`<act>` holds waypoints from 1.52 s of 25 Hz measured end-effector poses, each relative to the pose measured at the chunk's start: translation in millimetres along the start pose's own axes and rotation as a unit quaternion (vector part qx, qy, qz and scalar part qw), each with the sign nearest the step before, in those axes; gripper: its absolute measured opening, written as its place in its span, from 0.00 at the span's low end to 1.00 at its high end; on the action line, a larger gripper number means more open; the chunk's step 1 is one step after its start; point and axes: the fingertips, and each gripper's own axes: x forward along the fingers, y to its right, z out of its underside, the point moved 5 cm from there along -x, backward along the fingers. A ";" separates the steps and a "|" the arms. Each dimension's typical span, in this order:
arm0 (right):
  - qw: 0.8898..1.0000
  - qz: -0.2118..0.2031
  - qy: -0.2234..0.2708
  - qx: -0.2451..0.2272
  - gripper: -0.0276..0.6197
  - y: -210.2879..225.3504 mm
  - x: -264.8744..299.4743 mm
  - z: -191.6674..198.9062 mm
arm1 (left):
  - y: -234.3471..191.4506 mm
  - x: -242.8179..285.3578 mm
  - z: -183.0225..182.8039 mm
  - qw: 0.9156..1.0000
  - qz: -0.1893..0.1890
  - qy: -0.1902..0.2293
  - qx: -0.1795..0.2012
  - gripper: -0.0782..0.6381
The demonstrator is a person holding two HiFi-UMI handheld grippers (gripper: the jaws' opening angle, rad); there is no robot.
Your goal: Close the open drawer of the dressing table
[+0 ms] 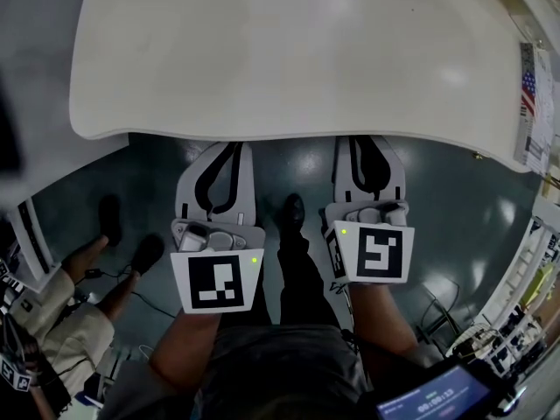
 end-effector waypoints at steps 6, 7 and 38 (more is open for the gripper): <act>1.000 -0.021 0.002 0.005 0.07 -17.1 -18.6 -1.5 | 7.7 -20.7 -1.8 1.000 -0.009 0.000 -0.003 0.13; 1.000 -0.024 0.003 0.006 0.07 -19.8 -23.1 -3.6 | 9.1 -25.2 -3.8 1.000 -0.011 0.002 -0.004 0.13; 0.968 -0.072 0.232 -0.058 0.06 -42.5 -273.2 -200.5 | 93.1 -251.0 -208.3 0.970 -0.102 0.205 0.082 0.13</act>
